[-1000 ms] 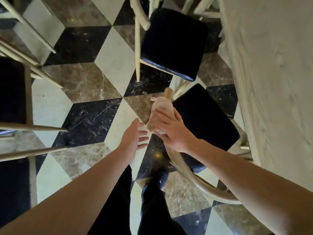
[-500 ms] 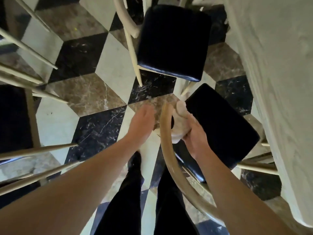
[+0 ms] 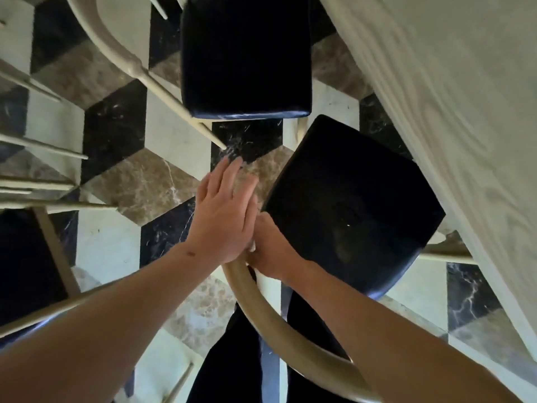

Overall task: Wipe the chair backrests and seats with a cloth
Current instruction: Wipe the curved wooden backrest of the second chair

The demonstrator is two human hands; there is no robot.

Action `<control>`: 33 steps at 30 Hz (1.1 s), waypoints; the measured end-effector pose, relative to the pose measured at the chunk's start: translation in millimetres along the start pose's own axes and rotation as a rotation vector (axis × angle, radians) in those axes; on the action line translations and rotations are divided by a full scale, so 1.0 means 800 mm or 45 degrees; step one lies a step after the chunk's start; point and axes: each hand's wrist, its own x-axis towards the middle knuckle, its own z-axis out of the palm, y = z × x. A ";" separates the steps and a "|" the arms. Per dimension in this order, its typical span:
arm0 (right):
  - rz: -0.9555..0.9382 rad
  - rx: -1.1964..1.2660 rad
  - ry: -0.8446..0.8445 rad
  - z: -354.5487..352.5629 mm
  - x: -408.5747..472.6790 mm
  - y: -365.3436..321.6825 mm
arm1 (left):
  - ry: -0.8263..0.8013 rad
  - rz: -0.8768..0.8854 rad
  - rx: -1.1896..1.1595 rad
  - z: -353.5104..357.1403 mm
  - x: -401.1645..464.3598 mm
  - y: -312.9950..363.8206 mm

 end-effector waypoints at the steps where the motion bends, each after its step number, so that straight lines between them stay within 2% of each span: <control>1: 0.043 0.030 0.016 0.006 0.009 0.003 | -0.028 0.099 0.111 0.004 0.003 -0.001; 3: 0.138 0.137 -0.015 0.018 0.026 0.017 | -0.116 0.197 0.299 0.006 0.011 -0.003; 7: 0.139 0.161 -0.035 0.045 0.048 0.071 | -0.193 0.129 0.376 0.004 0.013 0.002; 12: 0.257 -0.221 -0.104 0.065 0.088 0.124 | -0.131 0.098 0.300 0.005 0.011 0.003; 16: 0.239 -0.312 -0.124 0.069 0.091 0.125 | -0.090 0.095 0.249 0.004 0.013 0.003; 19: 0.195 -0.197 -0.068 0.061 0.080 0.097 | -0.075 0.090 0.251 0.003 0.013 0.006; 22: -0.008 -0.095 0.015 0.052 0.059 0.058 | -0.055 0.105 0.283 0.004 0.014 0.005; 26: -0.109 0.424 -0.031 0.055 0.032 0.027 | -0.028 0.107 0.263 0.002 0.014 0.008; 29: -0.241 0.237 0.152 0.074 0.044 0.046 | 0.046 0.118 0.202 0.009 0.011 0.004; 31: -0.186 0.103 0.242 0.095 0.063 0.081 | 0.105 0.127 0.122 0.011 0.011 0.001; 33: -0.025 0.064 0.213 0.105 0.082 0.127 | 0.116 0.125 0.090 0.008 0.011 0.000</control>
